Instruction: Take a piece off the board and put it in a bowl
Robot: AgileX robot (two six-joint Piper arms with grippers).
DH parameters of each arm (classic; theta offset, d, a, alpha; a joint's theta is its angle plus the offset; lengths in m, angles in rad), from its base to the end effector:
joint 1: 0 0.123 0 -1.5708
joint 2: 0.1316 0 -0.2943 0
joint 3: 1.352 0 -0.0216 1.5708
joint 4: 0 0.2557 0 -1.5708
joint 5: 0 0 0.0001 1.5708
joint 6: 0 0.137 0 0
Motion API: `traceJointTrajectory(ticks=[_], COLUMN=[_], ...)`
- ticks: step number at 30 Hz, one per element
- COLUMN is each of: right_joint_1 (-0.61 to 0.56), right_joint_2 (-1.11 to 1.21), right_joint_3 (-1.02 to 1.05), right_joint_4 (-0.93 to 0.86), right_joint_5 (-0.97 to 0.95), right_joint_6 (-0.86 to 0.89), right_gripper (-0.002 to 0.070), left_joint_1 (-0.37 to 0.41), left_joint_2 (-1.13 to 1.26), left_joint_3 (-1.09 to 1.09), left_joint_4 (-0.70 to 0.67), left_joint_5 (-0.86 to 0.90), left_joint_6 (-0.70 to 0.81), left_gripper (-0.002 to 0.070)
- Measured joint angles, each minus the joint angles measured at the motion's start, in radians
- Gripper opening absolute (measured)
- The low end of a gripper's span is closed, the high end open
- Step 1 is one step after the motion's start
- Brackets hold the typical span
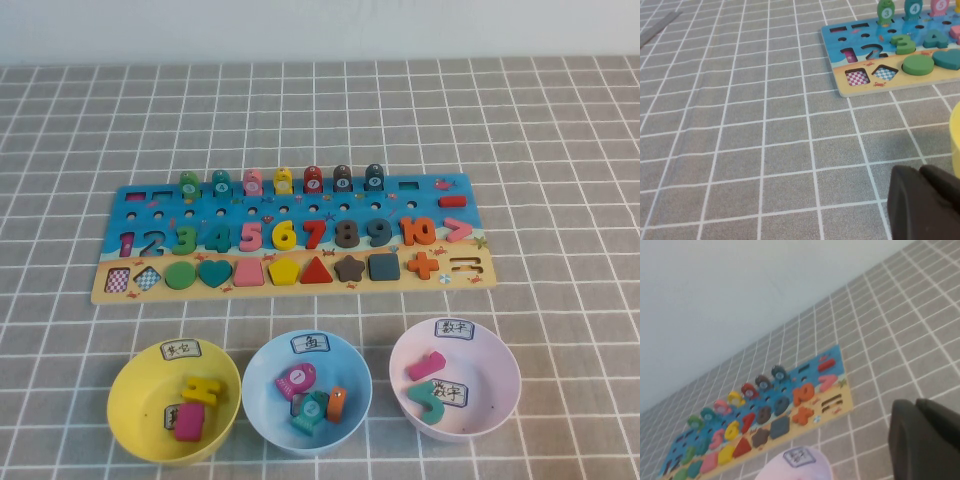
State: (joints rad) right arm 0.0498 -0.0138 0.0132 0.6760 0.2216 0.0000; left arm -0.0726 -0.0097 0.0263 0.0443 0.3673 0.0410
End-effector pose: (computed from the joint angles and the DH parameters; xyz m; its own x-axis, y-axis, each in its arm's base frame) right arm 0.0947 0.0236 0.1898 -0.1824 0.6020 -0.7773 -0.0936 0.7764 0.6233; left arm 0.0923 -0.0045 0.1583 -0.2856 0.1032 -0.9528 0.0811 0.9932 0.0833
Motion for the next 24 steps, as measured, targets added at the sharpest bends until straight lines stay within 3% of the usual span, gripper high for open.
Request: traceJointTrajectory(ticks=[5, 14, 24], right_joint_1=[0.0, 0.0, 0.05], right_joint_2=[0.127, 0.61, 1.143], right_joint_3=[-0.134, -0.478, -0.847], right_joint_4=[0.001, -0.105, -0.216], right_joint_5=[0.17, 0.504, 0.648], right_joint_6=[0.0, 0.0, -0.046], right_gripper=[-0.0017, -0.0017, -0.0017], left_joint_1=[0.0, 0.0, 0.0], left_joint_2=[0.0, 0.0, 0.0], left_joint_3=[0.0, 0.0, 0.0], left_joint_4=[0.0, 0.0, 0.0], left_joint_5=[0.0, 0.0, 0.0], left_joint_6=[0.0, 0.0, 0.0], left_gripper=[-0.0003, -0.0003, -0.0003])
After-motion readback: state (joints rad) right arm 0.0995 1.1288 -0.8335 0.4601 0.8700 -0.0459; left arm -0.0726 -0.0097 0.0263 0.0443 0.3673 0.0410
